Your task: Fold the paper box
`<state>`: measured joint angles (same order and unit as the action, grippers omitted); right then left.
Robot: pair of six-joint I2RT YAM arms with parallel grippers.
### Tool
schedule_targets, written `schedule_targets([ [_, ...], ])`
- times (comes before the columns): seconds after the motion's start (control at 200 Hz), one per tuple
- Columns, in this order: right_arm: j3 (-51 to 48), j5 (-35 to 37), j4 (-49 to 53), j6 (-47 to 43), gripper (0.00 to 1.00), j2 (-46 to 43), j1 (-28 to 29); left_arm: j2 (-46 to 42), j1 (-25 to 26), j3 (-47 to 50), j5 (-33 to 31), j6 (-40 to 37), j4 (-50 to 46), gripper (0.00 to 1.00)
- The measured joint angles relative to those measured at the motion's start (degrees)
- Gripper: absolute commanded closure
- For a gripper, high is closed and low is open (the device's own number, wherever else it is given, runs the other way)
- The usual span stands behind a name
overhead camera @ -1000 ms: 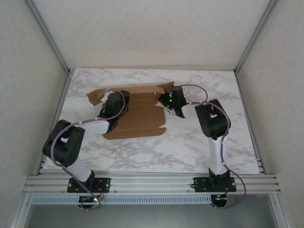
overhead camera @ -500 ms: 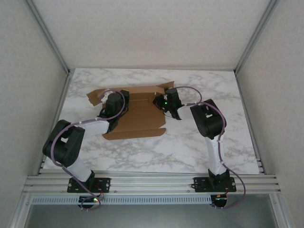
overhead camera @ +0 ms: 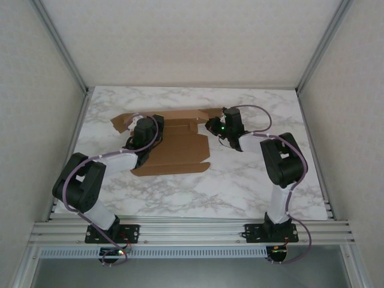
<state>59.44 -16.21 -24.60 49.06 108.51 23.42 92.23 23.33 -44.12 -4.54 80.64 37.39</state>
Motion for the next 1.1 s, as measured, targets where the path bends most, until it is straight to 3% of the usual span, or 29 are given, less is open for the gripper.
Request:
schedule_targets([
  [0.325, 2.1, 3.7, 8.7, -5.0, 1.0, -8.7, -0.7, 0.0, 0.1, -1.2, 0.0, 0.2, -2.1, 1.0],
  [0.756, 13.1, 3.8, 17.2, -5.4, 1.0, -1.8, 1.7, 2.4, -0.2, -5.1, 0.0, 1.6, -5.0, 1.0],
  [1.101, 15.6, 5.0, 22.2, -7.6, 1.0, 0.5, 4.5, 2.6, -0.2, -5.3, 0.0, 1.7, -4.9, 1.0],
])
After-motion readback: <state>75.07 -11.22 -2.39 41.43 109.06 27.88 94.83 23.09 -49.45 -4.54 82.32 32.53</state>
